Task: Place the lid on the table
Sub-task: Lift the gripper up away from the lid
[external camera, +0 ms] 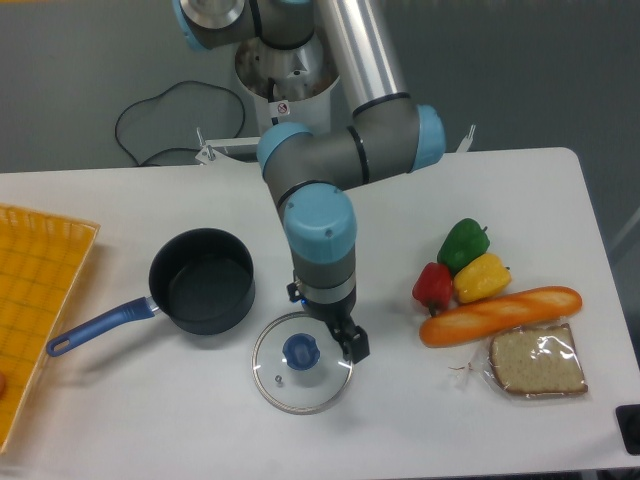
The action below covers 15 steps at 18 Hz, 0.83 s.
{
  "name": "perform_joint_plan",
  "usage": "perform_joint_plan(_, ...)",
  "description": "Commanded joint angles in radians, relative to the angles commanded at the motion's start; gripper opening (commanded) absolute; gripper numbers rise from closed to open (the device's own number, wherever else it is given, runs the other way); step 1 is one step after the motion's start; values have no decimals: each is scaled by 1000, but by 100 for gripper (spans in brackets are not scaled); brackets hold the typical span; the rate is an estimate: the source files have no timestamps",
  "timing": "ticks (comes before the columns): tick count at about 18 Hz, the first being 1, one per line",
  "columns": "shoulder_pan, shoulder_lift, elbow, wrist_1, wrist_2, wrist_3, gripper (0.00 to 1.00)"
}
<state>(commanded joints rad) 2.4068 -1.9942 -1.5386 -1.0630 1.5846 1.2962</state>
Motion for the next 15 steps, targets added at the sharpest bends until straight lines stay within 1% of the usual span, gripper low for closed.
perform_joint_plan(10,40,0,-6,-2,5,6,100)
perform_joint_plan(15,60,6,-8,-17,6,8,100)
